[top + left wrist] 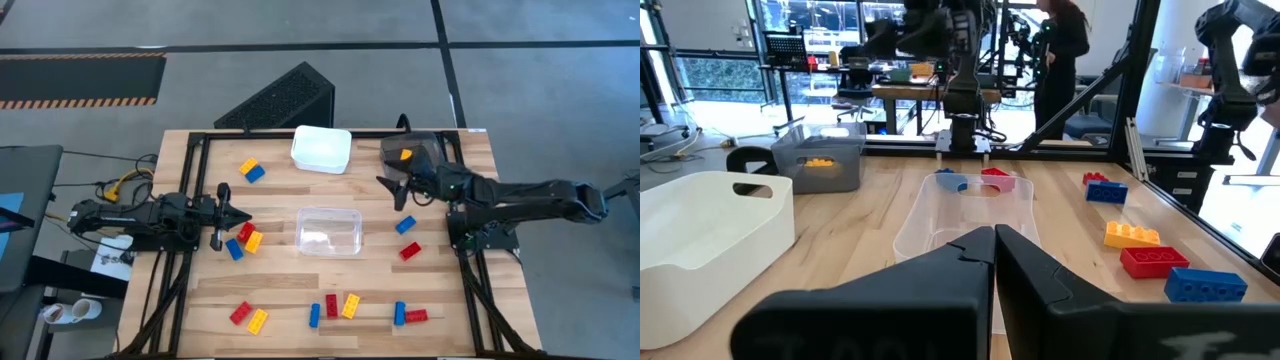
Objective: Sort & place blocks by color
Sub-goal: Put the top left blue block into the white bin
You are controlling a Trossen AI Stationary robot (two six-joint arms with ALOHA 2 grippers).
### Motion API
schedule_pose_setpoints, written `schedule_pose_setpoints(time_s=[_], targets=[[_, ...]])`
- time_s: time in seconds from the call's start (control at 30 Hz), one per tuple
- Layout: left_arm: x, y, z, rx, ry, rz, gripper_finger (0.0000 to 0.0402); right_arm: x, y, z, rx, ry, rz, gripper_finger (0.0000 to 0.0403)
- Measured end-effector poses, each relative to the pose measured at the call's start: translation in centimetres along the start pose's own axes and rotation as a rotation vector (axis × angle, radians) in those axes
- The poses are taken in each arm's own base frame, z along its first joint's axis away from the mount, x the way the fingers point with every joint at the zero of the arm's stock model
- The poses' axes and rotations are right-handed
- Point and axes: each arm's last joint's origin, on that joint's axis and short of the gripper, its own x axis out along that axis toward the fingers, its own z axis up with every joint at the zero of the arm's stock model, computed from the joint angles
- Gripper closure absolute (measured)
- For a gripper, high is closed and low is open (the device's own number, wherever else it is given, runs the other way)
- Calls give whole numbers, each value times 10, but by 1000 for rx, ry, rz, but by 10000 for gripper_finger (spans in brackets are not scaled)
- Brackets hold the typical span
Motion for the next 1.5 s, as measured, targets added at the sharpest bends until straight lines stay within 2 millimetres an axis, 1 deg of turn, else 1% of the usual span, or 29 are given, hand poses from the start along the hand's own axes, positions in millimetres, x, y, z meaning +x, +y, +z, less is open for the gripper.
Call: schedule_pose_setpoints(time_s=[0.1, 0.2, 0.43, 0.63, 0.87, 1.03, 1.2, 1.33, 1.43, 1.5], targets=[[0, 0, 0, 0, 0, 0, 401, -2, 6, 10, -7, 10, 26, 120], [0, 0, 0, 0, 0, 0, 401, -4, 12, 12, -16, 22, 58, 120], [0, 0, 0, 0, 0, 0, 401, -11, 28, 3, -83, 97, 166, 120], [0, 0, 0, 0, 0, 0, 401, -16, 42, -8, -105, 116, 249, 120], [0, 0, 0, -1, 1, 0, 402, -26, 56, -14, -25, 150, 339, 120], [0, 0, 0, -56, -1, 0, 401, -37, 71, -15, -2, 149, 419, 120], [0, 0, 10, -96, -102, 15, 401, -45, 80, -12, 6, 91, 401, 120], [-1, 3, 11, -91, -125, 112, 401, -46, 84, -11, 15, 62, 386, 120], [-2, 7, 14, -177, -170, 237, 401, -42, 88, -15, 1, 79, 377, 120], [-3, 9, 19, -190, -231, 314, 401, -38, 91, -20, -15, 98, 371, 120]])
